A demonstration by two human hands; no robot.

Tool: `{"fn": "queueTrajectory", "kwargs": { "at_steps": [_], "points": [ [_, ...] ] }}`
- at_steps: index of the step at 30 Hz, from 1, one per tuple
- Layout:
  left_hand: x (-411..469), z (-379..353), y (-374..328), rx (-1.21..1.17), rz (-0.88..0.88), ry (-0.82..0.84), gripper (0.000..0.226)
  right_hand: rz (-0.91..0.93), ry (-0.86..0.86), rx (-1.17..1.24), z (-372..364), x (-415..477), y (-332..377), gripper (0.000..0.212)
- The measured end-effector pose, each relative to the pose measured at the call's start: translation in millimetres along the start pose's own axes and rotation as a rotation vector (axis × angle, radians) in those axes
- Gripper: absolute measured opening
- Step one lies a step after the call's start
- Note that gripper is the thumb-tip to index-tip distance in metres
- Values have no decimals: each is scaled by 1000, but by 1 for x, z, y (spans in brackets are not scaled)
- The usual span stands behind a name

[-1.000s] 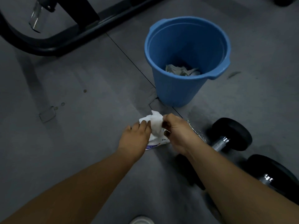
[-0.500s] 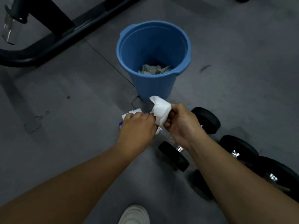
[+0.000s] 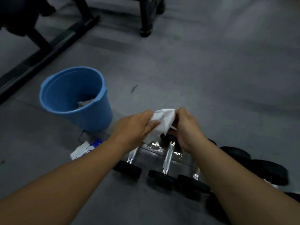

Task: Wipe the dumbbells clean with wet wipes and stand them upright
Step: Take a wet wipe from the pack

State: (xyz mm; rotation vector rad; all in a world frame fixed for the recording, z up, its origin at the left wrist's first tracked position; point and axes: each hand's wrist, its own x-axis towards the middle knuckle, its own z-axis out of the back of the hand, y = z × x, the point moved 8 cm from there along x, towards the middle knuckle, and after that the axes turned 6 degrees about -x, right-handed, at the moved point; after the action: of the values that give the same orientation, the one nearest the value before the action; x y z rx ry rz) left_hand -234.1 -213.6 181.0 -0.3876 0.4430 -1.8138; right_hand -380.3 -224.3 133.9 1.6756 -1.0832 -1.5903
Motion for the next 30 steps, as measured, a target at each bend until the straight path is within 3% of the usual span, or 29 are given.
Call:
{"fn": "queueTrajectory", "kwargs": {
  "at_steps": [3, 6, 8, 11, 14, 17, 21, 23, 25, 27, 30],
  "points": [
    [9, 14, -37, -112, -76, -72, 28, 174, -36, -124, 24, -24, 32, 11],
    [15, 34, -64, -286, -48, -154, 20, 256, 5, -199, 42, -49, 58, 45],
    [13, 49, -81, -414, -3, -221, 13, 279, 30, -348, 52, -68, 71, 52],
    [6, 62, -101, -482, 48, -228, 14, 376, 9, -495, 72, -95, 91, 10],
    [-4, 69, -115, -514, 105, -219, 30, 369, -36, -289, 98, -117, 97, 24],
    [-20, 66, -126, -667, 175, -170, 41, 229, -7, 80, 109, -130, 89, 32],
    [-42, 49, -123, -884, 306, -114, 45, 116, -146, 548, 130, -132, 71, 43],
    [-48, 45, -119, -1033, 336, -106, 53, 140, -192, 626, 136, -135, 71, 34],
    [-49, 48, -115, -1146, 374, -130, 40, 141, -230, 712, 140, -142, 74, 17],
    [-46, 52, -114, -1185, 376, -169, 28, 146, -207, 641, 134, -146, 79, 11],
    [-40, 56, -120, -1086, 296, -176, 23, 88, 48, 235, 91, -147, 77, 11]
  ]
}}
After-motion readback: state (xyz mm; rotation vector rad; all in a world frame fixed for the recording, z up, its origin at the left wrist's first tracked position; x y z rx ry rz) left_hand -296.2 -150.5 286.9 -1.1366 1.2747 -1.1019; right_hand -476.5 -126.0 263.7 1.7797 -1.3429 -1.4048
